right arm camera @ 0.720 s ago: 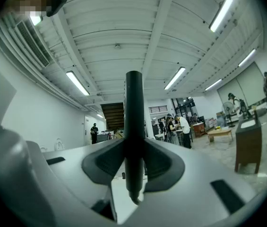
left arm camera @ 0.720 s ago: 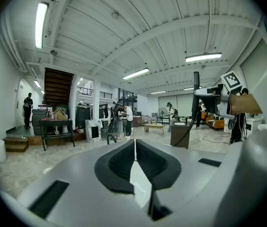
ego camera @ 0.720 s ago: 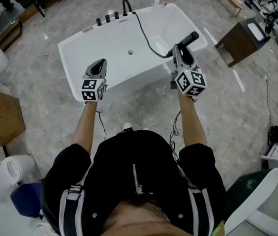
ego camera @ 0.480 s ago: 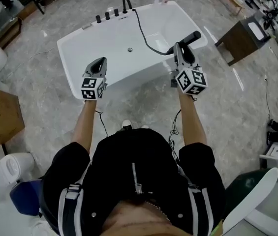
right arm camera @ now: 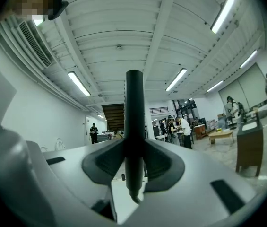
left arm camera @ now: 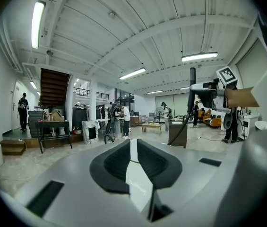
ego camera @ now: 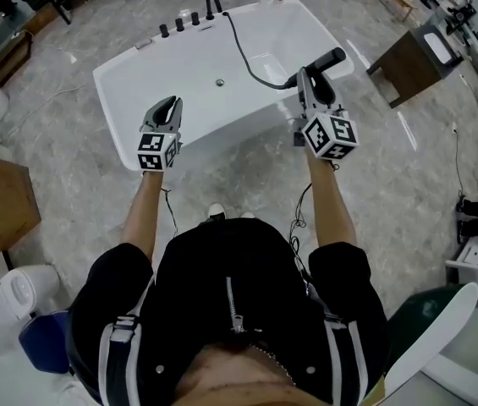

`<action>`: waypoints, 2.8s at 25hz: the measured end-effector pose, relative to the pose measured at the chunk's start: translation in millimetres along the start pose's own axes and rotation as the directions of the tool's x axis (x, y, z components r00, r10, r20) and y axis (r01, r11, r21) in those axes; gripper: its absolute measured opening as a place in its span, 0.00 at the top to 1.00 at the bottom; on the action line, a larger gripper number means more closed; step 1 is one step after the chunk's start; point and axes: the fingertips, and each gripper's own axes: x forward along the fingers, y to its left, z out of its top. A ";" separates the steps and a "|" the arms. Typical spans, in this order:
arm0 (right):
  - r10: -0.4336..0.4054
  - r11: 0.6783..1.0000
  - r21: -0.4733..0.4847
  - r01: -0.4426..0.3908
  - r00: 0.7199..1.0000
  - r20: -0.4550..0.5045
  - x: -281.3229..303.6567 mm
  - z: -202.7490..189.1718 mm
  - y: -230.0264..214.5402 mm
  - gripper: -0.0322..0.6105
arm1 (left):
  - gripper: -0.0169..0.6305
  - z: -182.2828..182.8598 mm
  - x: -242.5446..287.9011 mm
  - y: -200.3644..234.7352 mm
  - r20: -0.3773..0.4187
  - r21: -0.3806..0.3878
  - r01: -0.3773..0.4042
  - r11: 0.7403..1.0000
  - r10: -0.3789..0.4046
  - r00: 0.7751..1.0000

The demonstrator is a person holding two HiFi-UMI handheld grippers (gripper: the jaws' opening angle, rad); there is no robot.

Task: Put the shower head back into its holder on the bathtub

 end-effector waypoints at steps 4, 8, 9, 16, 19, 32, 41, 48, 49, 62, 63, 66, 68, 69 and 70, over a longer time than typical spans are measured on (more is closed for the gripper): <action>-0.007 1.000 0.002 0.007 1.000 0.002 2.1 1.6 -4.5 0.75 | 0.70 2.6 10.9 0.1 0.013 -0.011 0.015 1.000 -0.014 1.000; -0.019 1.000 0.014 0.019 1.000 0.003 6.6 0.7 -6.4 0.75 | 0.48 2.7 19.4 6.5 0.025 0.012 0.009 1.000 -0.009 1.000; -0.022 1.000 0.018 0.022 1.000 0.003 7.9 0.2 -6.0 0.75 | 0.46 2.2 20.3 8.7 0.026 0.016 0.009 1.000 -0.009 1.000; -0.037 0.999 0.032 0.037 0.999 0.005 18.2 -3.5 -5.5 0.75 | 0.46 -9.5 34.4 18.0 -0.007 0.026 0.043 0.999 -0.043 0.999; -0.047 0.998 0.040 0.047 0.999 0.009 20.2 -6.7 -4.8 0.75 | 0.46 -14.8 40.8 19.4 -0.017 0.034 0.062 0.998 -0.061 0.998; -0.081 0.995 0.067 0.080 0.996 0.022 39.9 2.5 -25.0 0.75 | 0.46 -31.5 85.3 17.4 -0.063 0.009 0.130 0.991 -0.129 0.990; -0.057 0.995 0.086 0.055 0.998 0.025 81.5 0.9 -59.3 0.75 | 0.46 -46.8 137.1 14.5 -0.115 0.004 0.138 0.990 -0.137 0.984; 0.000 0.995 0.101 -0.003 0.999 0.034 129.7 10.9 -104.2 0.75 | 0.46 -57.2 201.4 4.8 -0.160 0.022 0.131 0.991 -0.126 0.979; 0.010 0.994 0.104 -0.013 0.999 0.033 137.9 12.0 -112.1 0.75 | 0.46 -59.0 211.2 2.8 -0.169 0.019 0.126 0.992 -0.121 0.978; 0.153 0.980 0.128 -0.154 0.988 0.020 232.1 36.4 -227.1 0.75 | 0.46 -62.6 343.2 -39.4 -0.235 0.025 0.070 0.997 -0.062 0.970; 0.162 0.978 0.130 -0.163 0.987 0.021 237.9 37.5 -233.9 0.75 | 0.46 -62.9 351.6 -41.7 -0.238 0.027 0.069 0.997 -0.061 0.969; 0.186 0.972 0.144 -0.187 0.982 0.025 254.0 40.3 -252.2 0.75 | 0.46 -65.0 373.2 -50.6 -0.246 0.031 0.070 0.997 -0.060 0.968; 0.192 0.969 0.150 -0.194 0.981 0.028 263.4 42.8 -262.6 0.75 | 0.46 -68.6 386.0 -58.3 -0.256 0.035 0.081 0.996 -0.069 0.964; 0.193 0.968 0.155 -0.195 0.981 0.031 267.6 44.0 -266.6 0.75 | 0.46 -71.3 391.7 -61.8 -0.265 0.037 0.090 0.995 -0.077 0.961; 0.193 0.967 0.161 -0.196 0.981 0.034 271.3 45.0 -269.9 0.75 | 0.46 -74.5 397.1 -64.9 -0.274 0.038 0.098 0.994 -0.084 0.958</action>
